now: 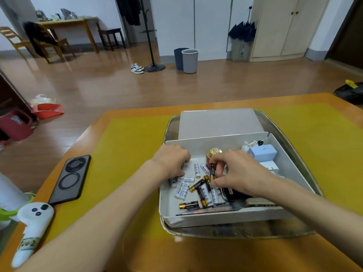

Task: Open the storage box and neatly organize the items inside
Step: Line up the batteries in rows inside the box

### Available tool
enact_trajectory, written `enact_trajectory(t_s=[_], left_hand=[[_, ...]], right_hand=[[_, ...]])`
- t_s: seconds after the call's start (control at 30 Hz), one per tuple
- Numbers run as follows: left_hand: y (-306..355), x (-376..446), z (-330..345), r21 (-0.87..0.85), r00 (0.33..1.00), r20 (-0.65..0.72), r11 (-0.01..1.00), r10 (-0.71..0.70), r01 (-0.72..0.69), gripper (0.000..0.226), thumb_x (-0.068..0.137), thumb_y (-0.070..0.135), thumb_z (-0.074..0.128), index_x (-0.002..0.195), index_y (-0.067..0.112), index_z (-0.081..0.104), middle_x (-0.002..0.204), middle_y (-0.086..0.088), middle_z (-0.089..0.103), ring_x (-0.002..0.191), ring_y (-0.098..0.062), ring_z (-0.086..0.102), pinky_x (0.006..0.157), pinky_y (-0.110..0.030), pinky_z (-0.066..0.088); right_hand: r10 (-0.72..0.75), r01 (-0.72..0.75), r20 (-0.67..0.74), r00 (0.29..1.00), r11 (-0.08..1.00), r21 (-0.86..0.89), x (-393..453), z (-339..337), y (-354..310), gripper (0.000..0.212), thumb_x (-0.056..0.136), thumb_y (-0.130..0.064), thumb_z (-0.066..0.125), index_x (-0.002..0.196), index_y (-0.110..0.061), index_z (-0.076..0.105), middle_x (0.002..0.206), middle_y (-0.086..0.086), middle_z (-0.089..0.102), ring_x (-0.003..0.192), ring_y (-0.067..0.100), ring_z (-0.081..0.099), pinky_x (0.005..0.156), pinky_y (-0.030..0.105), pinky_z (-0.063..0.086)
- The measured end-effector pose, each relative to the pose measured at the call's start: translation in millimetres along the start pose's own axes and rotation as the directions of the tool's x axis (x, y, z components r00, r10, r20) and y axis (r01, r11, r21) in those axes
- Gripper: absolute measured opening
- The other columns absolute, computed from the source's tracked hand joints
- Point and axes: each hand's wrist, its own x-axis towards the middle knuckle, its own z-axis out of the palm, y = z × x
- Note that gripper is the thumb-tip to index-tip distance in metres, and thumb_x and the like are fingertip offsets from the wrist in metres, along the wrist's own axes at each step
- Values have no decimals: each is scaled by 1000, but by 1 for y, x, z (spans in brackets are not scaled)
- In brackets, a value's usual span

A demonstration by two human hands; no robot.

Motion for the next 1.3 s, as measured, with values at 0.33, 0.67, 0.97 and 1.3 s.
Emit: enact_trajectory(t_s=[0.33, 0.67, 0.97, 1.3], left_hand=[[-6, -14, -11, 45, 998, -60, 999, 29, -27, 26, 80, 32, 75, 99, 18, 64, 102, 0, 64, 98, -25, 59, 67, -33, 42], [0, -14, -9, 187, 1000, -4, 982, -11, 12, 12, 87, 29, 65, 97, 23, 68, 105, 1, 69, 105, -22, 61, 95, -33, 36], [-27, -42, -32, -9, 994, -110, 1000, 20, -21, 17, 90, 25, 59, 104, 18, 66, 111, -2, 60, 106, -25, 53, 73, -36, 41], [-41, -82, -29, -162, 972, -220, 986, -81, 45, 25, 96, 39, 52, 115, 29, 65, 113, 9, 61, 110, -17, 52, 77, -38, 51]], right_hand=[[43, -42, 45, 998, 999, -32, 23, 8, -20, 39, 76, -29, 78, 112, -24, 67, 80, -7, 71, 88, 17, 65, 80, 36, 54], [51, -47, 48, 998, 997, -66, 59, 36, -36, 44, 74, -28, 79, 116, -25, 67, 93, 4, 73, 95, 28, 67, 79, 37, 55], [37, -33, 29, 999, 990, -140, 81, 57, -38, 55, 76, -36, 83, 127, -30, 64, 101, 3, 73, 97, 26, 67, 76, 32, 51], [7, 10, 69, 998, 971, -239, 85, 58, -46, 51, 78, -36, 81, 124, -22, 64, 106, 6, 71, 98, 30, 66, 80, 38, 54]])
